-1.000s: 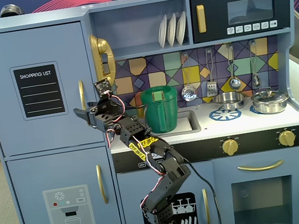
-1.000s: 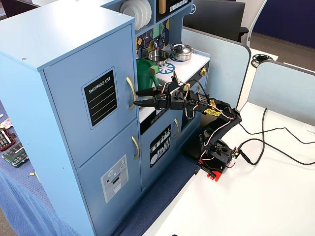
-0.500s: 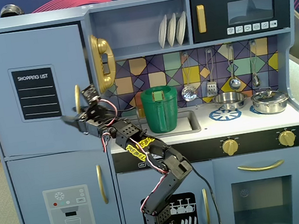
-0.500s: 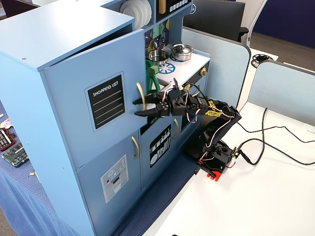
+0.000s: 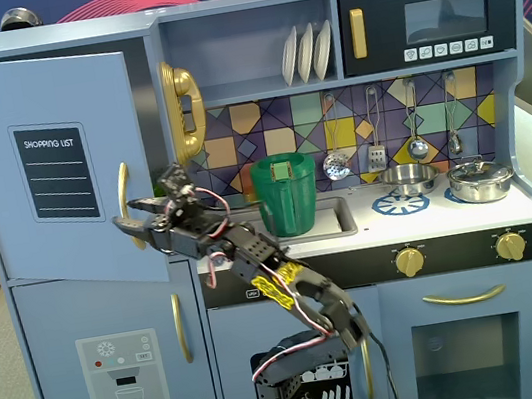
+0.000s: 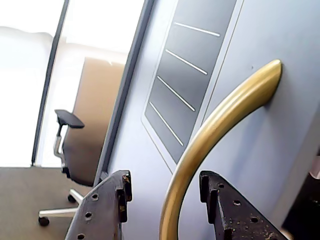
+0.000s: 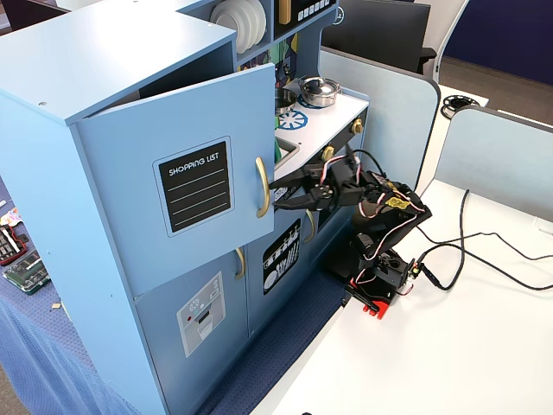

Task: Open the left cabinet door

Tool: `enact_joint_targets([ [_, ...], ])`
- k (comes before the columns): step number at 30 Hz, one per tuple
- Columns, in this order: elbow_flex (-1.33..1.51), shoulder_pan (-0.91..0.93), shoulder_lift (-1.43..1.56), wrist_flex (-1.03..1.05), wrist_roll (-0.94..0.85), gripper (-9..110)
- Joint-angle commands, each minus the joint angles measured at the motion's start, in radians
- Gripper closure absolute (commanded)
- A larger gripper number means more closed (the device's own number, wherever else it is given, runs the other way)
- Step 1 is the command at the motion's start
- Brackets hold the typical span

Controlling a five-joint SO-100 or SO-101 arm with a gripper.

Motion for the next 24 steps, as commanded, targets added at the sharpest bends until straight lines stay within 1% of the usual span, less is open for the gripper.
enact_joint_targets([
  [1, 0.037, 0.109, 0.144, 0.064, 0.043, 93],
  [5, 0.034, 0.273, 0.207, 0.247, 0.074, 93],
  [7, 0.029, 0.342, 0.204, 0.305, 0.106, 93],
  [12, 0.046, 0.472, 0.12, 0.282, 0.169, 93],
  [18, 0.058, 0.489, -0.029, 0.175, 0.123, 93],
  [24, 0.057, 0.364, -0.092, 0.077, 0.057, 93],
])
